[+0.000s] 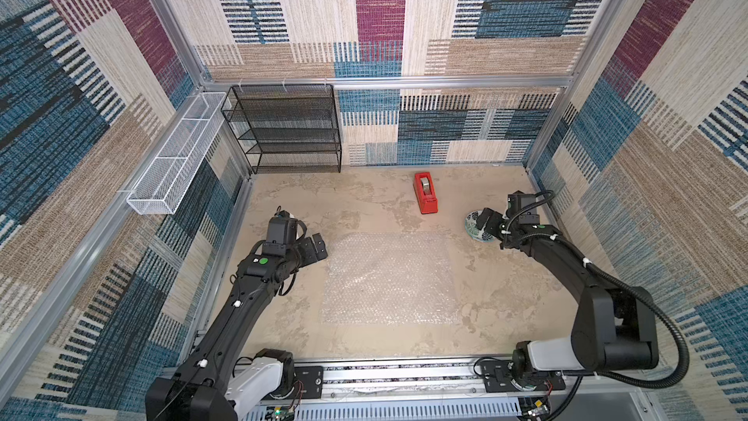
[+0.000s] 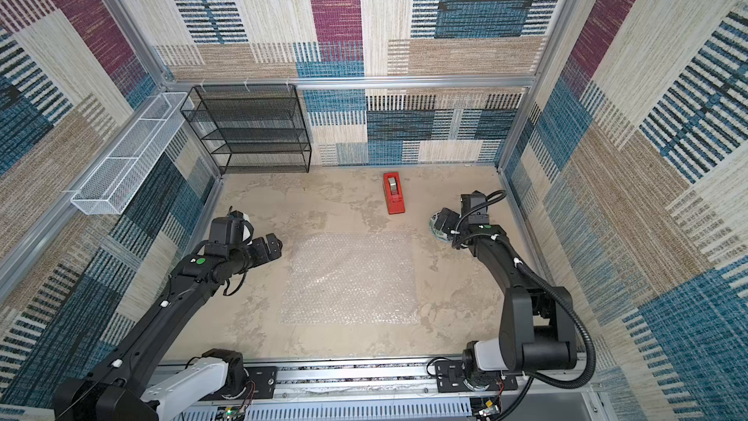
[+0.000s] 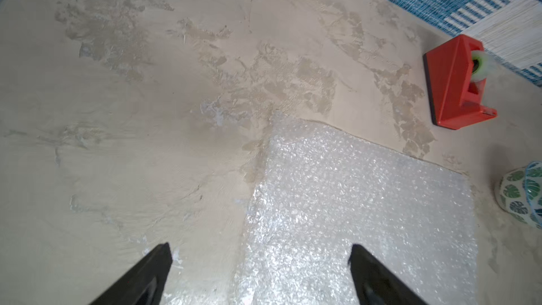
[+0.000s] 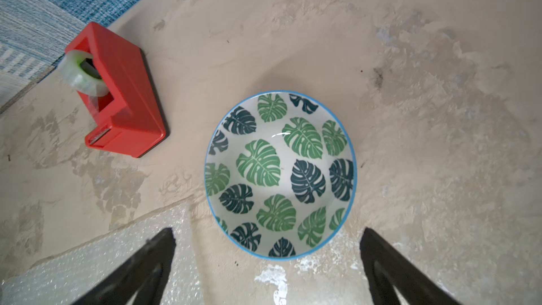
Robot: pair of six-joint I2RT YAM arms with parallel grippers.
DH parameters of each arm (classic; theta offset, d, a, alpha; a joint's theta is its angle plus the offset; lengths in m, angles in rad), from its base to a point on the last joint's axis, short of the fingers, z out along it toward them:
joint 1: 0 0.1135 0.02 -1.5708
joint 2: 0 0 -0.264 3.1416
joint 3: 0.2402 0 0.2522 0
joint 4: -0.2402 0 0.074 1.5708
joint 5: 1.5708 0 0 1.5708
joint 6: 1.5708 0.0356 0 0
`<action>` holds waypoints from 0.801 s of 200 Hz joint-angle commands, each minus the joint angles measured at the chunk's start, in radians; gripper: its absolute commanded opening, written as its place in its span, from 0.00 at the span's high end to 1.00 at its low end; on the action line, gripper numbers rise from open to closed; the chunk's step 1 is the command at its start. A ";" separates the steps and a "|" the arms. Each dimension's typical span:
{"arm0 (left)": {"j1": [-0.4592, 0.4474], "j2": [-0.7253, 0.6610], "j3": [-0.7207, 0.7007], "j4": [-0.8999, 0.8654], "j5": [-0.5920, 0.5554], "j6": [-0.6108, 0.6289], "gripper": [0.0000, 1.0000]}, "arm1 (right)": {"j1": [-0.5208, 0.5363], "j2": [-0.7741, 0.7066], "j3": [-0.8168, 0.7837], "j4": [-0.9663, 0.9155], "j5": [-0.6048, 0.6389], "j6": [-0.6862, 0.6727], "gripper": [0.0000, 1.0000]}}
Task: Wrap bowls in bubble wrap
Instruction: Pick up the bowl from the center of the board.
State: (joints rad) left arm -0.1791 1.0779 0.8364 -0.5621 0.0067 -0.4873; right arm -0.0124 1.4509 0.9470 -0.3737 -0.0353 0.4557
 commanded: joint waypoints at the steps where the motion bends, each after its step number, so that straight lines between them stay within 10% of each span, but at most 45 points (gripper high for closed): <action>1: -0.006 0.027 0.022 -0.023 0.003 -0.010 0.00 | -0.015 0.041 0.034 -0.039 -0.017 0.029 0.00; 160: -0.014 -0.006 -0.024 0.100 -0.054 0.030 0.00 | -0.057 0.265 0.122 -0.065 -0.073 0.024 0.42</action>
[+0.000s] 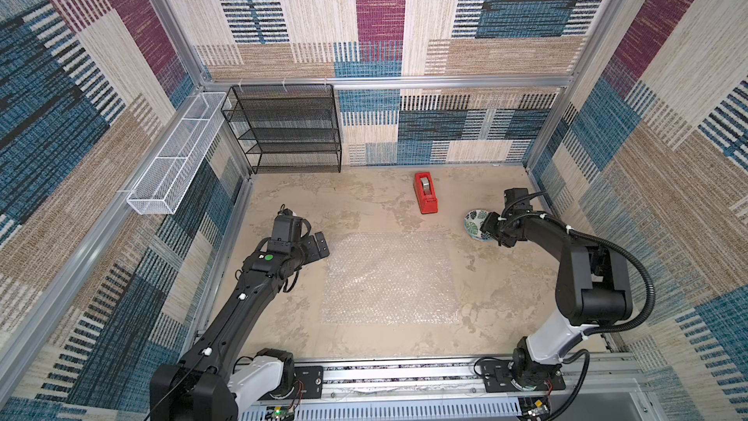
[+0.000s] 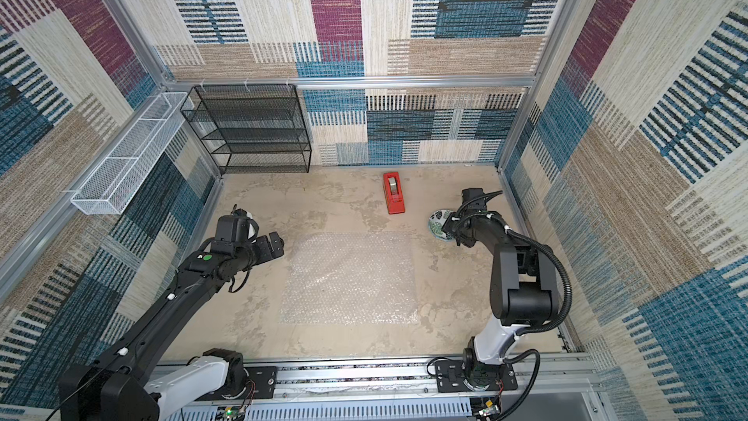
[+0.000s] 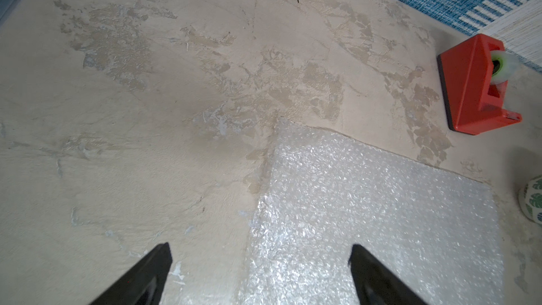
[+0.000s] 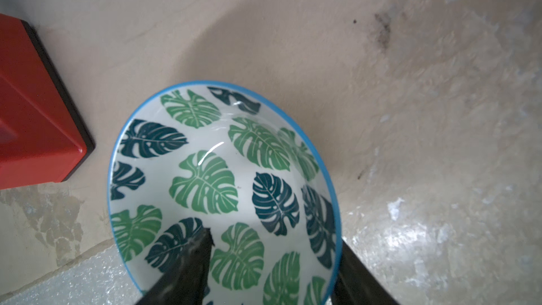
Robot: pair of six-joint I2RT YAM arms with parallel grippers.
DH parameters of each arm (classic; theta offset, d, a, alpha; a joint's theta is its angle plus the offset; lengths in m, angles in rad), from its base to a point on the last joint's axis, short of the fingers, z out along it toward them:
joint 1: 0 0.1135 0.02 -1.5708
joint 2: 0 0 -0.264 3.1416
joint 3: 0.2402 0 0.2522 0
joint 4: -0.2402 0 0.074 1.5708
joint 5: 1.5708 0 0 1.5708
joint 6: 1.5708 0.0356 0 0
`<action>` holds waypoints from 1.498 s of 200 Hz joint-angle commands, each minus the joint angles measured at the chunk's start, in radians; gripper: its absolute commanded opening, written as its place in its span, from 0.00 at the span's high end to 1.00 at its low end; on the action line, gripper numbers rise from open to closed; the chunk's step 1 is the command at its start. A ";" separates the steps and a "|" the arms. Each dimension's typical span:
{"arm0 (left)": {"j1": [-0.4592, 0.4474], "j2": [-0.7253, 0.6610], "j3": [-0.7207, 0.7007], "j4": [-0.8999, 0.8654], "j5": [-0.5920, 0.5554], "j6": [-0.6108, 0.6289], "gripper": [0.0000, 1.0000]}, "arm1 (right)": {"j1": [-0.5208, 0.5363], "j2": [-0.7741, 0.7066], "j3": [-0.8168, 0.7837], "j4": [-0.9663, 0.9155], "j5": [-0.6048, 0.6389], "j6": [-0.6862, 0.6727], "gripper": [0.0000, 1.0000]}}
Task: Wrap bowls in bubble wrap
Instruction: Pick up the bowl from the center of the board.
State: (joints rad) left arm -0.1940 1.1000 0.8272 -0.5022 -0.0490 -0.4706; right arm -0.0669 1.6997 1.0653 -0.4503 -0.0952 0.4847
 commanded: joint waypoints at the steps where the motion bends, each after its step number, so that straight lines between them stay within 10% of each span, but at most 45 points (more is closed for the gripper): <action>1: 0.001 -0.030 -0.016 0.042 0.003 0.014 0.00 | -0.002 0.017 0.006 0.011 -0.013 -0.006 0.42; 180: 0.001 -0.081 0.021 -0.071 -0.142 -0.073 0.00 | -0.004 0.011 0.003 0.061 -0.107 -0.068 1.00; 247: 0.002 -0.087 0.037 -0.089 -0.066 -0.070 0.00 | 0.020 -0.100 0.022 -0.026 -0.227 -0.083 1.00; 299: 0.001 -0.024 0.075 -0.116 0.030 -0.073 0.00 | 0.266 -0.204 0.022 -0.097 -0.210 0.027 1.00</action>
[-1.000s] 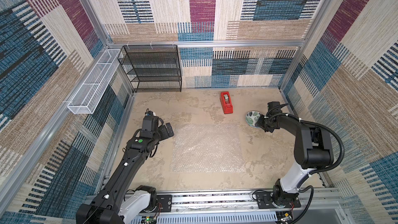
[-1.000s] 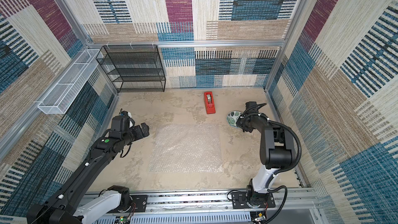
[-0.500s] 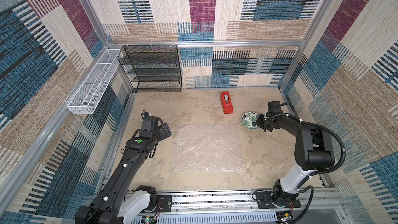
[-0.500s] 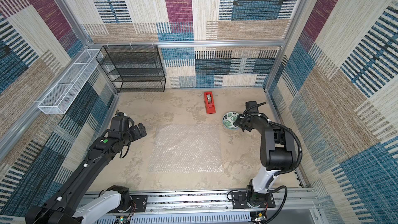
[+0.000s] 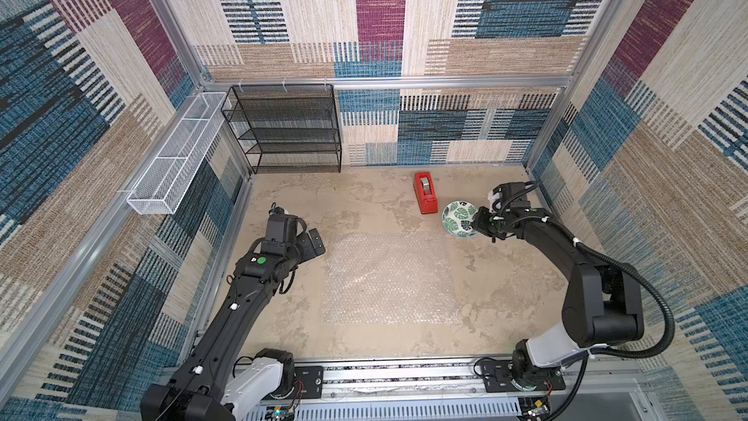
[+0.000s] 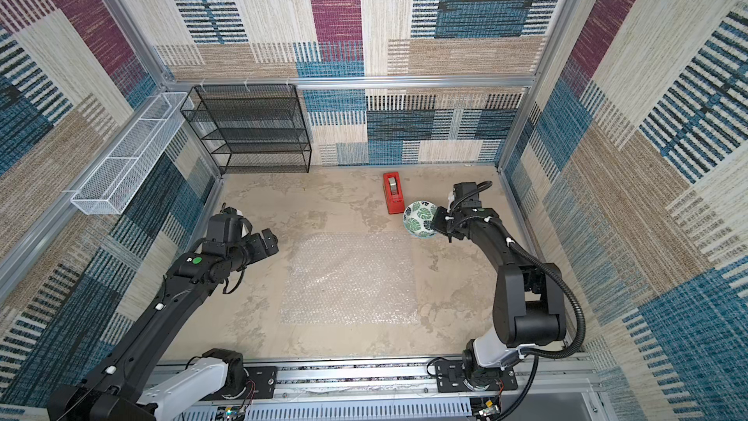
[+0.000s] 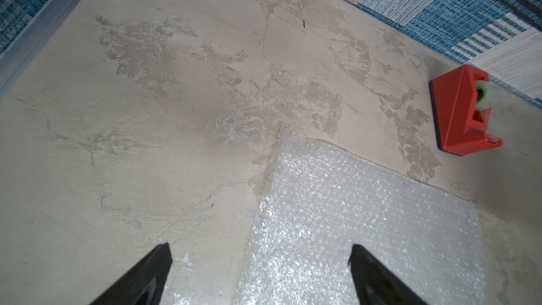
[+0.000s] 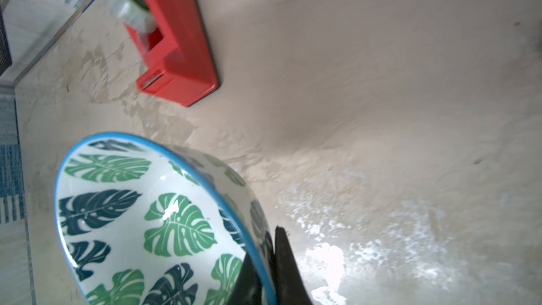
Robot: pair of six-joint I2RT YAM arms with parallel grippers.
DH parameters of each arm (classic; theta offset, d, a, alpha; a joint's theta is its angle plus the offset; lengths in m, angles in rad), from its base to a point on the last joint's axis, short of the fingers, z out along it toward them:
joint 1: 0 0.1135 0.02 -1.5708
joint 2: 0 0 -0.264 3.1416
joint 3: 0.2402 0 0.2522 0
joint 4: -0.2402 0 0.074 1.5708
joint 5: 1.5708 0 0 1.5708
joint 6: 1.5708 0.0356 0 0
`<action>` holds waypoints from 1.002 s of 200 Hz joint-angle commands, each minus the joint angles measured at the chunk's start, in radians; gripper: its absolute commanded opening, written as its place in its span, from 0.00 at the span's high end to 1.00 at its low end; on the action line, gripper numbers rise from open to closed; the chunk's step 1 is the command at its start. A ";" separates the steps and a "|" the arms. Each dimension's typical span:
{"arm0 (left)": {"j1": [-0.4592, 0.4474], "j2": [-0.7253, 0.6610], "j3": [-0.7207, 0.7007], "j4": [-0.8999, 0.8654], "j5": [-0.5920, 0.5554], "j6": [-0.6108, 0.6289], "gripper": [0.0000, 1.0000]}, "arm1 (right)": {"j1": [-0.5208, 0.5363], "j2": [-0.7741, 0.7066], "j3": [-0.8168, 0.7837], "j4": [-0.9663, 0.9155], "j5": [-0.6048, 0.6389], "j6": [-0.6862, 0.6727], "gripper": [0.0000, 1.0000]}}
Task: Wrap bowls in bubble wrap
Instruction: Pick up the bowl from the center of the board, then place the bowl on the bubble wrap.
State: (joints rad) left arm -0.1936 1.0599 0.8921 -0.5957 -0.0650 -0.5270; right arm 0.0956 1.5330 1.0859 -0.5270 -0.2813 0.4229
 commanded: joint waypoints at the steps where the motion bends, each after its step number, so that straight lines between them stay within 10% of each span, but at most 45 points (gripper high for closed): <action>1: 0.000 0.017 0.010 -0.023 0.048 -0.017 0.00 | 0.110 -0.039 0.002 -0.020 -0.023 0.094 1.00; 91: 0.000 0.055 0.023 -0.072 0.090 -0.028 0.00 | 0.538 0.076 0.010 0.080 0.026 0.338 1.00; 200: 0.000 0.071 -0.008 -0.041 0.097 -0.030 0.00 | 0.633 0.208 0.051 0.033 0.084 0.361 1.00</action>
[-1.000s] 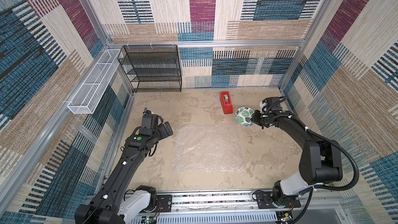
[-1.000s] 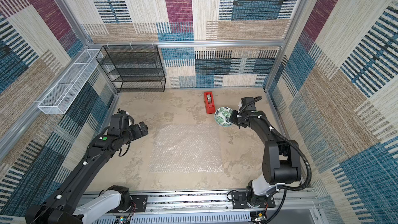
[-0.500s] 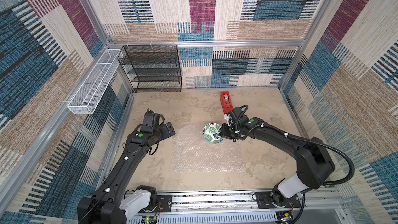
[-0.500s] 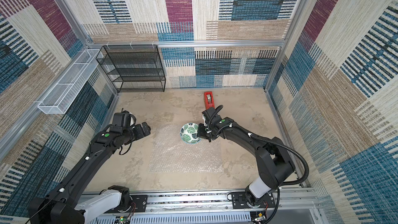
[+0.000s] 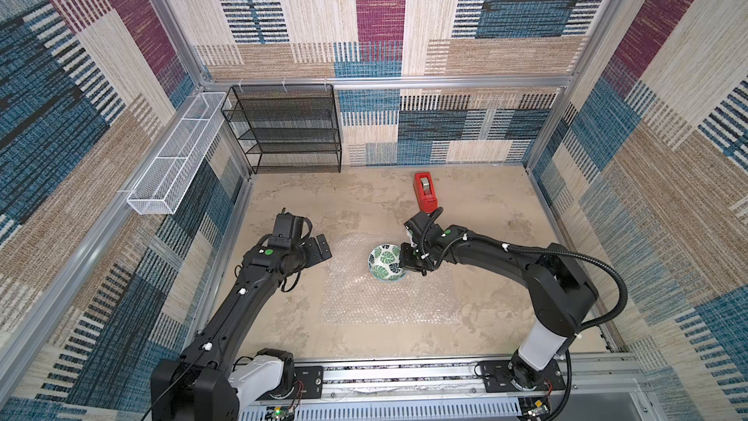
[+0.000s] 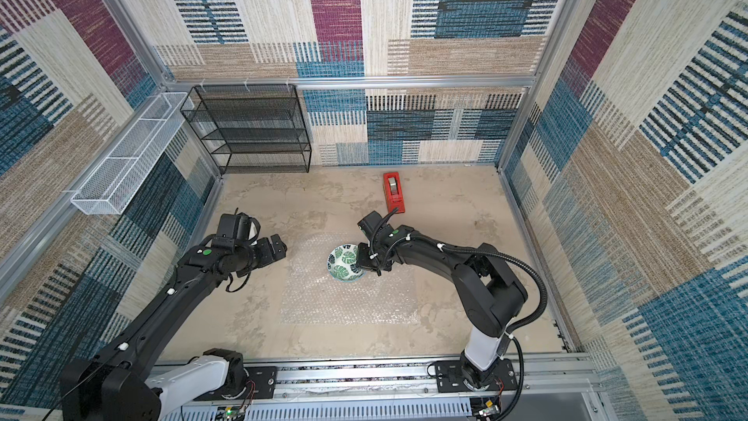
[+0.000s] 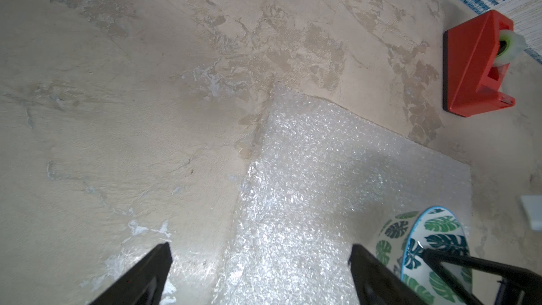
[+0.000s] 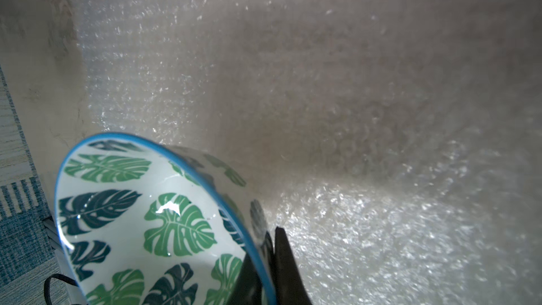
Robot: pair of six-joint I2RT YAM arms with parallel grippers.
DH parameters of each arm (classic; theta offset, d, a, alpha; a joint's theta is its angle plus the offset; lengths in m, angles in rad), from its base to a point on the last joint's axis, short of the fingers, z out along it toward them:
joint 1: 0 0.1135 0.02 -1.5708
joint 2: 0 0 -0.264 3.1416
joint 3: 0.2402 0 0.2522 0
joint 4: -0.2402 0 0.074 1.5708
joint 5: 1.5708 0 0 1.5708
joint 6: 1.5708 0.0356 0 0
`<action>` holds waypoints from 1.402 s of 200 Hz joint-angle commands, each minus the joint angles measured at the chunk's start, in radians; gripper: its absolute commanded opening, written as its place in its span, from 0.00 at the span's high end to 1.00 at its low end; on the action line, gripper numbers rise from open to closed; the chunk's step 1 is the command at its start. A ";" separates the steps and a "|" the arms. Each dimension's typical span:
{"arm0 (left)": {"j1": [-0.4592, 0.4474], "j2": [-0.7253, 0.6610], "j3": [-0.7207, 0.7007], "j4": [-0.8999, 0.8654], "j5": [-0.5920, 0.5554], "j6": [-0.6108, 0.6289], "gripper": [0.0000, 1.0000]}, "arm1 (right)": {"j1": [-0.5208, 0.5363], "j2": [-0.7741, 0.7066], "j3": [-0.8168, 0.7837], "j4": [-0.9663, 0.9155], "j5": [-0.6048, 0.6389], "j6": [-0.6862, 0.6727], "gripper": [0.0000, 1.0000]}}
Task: Wrap bowls in bubble wrap
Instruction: Place the bowl on the bubble wrap.
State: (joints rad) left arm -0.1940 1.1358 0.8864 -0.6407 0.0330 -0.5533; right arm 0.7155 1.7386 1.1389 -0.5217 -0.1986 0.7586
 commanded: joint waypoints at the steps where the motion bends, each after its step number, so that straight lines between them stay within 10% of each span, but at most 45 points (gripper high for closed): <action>1: 0.001 -0.006 -0.002 0.004 -0.001 -0.004 0.00 | 0.013 0.002 -0.001 0.027 0.002 0.027 1.00; 67: 0.001 0.025 0.006 0.015 0.055 -0.003 0.00 | 0.026 0.032 -0.013 0.019 0.025 0.042 0.96; 140: 0.001 0.025 -0.009 0.033 0.053 -0.005 0.00 | 0.026 0.007 -0.014 0.011 0.050 0.045 0.41; 169: 0.001 0.041 -0.023 0.072 0.109 -0.005 0.00 | 0.028 -0.048 0.010 -0.030 0.094 0.045 0.00; 280: -0.175 0.127 0.029 0.031 0.107 0.026 0.00 | 0.009 -0.706 -0.437 -0.118 0.187 0.326 0.01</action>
State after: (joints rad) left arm -0.3130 1.2484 0.8898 -0.5888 0.1368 -0.5373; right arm 0.7303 1.1450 0.7898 -0.5800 -0.0376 0.9577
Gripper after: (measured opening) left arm 0.995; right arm 0.994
